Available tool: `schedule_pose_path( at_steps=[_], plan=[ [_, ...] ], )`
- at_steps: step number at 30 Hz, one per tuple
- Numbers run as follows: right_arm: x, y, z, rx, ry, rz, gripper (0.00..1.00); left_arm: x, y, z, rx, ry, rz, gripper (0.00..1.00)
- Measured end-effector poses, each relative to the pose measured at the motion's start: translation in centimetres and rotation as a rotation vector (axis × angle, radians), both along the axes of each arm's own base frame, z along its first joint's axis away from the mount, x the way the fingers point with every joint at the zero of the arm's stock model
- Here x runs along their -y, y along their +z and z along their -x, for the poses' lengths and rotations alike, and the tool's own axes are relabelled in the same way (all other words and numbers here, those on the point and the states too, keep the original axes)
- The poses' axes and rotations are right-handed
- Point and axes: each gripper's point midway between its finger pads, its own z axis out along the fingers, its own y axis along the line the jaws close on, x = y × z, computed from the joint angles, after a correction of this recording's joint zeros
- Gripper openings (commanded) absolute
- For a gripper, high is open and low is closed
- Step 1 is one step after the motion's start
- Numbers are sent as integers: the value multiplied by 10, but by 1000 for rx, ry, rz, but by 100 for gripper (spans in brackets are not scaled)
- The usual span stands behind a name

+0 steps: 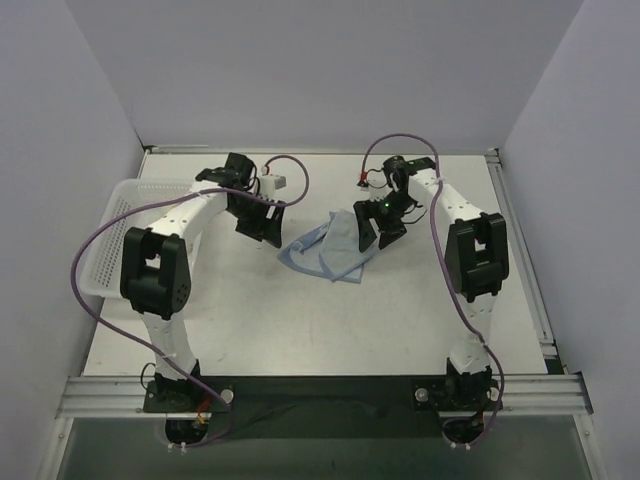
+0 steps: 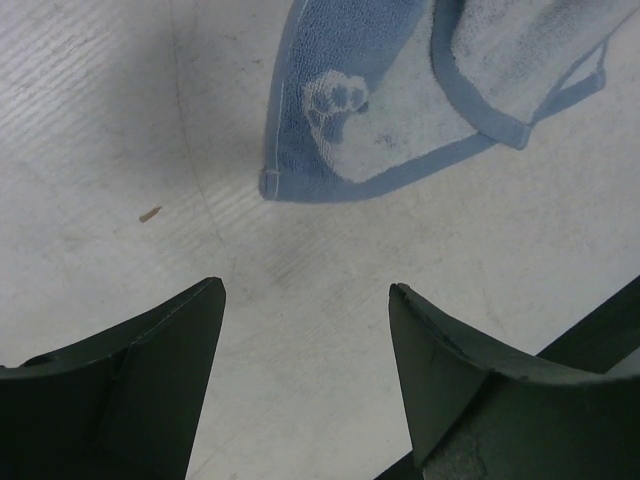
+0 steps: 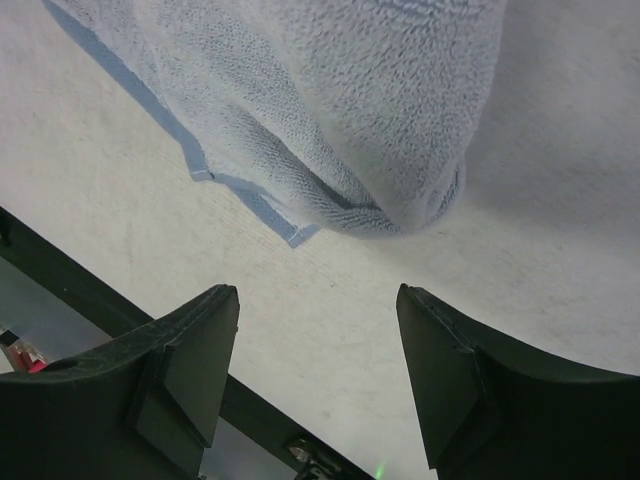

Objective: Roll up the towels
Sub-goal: Move the towel to the center of the board, then flatten the towel

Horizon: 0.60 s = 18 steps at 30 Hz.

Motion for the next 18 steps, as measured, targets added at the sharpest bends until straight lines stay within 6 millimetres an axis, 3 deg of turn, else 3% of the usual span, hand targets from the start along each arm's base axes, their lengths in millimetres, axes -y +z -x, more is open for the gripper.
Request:
schedule_pose_path(
  at_steps=[6, 9, 12, 16, 18],
  plan=[
    [-3, -27, 6, -70, -32, 26, 67, 17, -44, -6, -16, -22, -94, 76],
    [-4, -40, 4, -97, -55, 31, 61, 22, -57, -8, -15, -29, -118, 73],
    [-4, -50, 1, -122, -82, 22, 55, 28, -69, -8, -22, -31, -136, 70],
    [0, -59, -5, -146, -124, -4, 36, 34, -81, -8, -12, -39, -159, 67],
    [3, -59, -8, -154, -148, -20, 28, 36, -82, -9, 3, -40, -172, 57]
  ],
)
